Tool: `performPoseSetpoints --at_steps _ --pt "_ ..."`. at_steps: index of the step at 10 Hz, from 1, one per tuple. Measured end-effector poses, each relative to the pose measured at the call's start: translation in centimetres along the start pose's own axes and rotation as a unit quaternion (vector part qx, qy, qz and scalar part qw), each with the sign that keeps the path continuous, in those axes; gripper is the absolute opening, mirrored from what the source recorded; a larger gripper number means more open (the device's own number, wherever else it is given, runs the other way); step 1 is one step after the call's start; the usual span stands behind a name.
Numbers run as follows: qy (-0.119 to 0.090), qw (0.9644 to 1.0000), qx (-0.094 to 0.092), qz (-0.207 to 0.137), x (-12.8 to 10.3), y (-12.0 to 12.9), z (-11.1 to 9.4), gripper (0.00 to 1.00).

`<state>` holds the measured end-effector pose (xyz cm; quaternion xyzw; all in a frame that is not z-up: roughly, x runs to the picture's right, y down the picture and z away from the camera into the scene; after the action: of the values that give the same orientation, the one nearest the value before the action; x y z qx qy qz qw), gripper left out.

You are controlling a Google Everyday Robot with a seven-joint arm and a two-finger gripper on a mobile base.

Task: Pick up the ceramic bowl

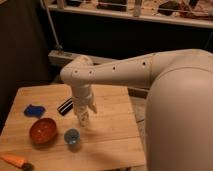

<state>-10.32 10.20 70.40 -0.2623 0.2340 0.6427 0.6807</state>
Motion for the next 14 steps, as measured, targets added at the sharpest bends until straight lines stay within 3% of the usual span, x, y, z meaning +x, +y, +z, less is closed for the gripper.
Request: performPoseSetpoints --at_steps 8,12,14 --pt "-0.002 1.0 0.0 -0.003 0.0 0.1 -0.2 0.65" --pt "-0.022 0.9972 0.007 -0.07 -0.4 3.1 -2.2 0.65" --pt "-0.039 0.9947 0.024 -0.092 -1.9 4.1 -3.3 0.65"
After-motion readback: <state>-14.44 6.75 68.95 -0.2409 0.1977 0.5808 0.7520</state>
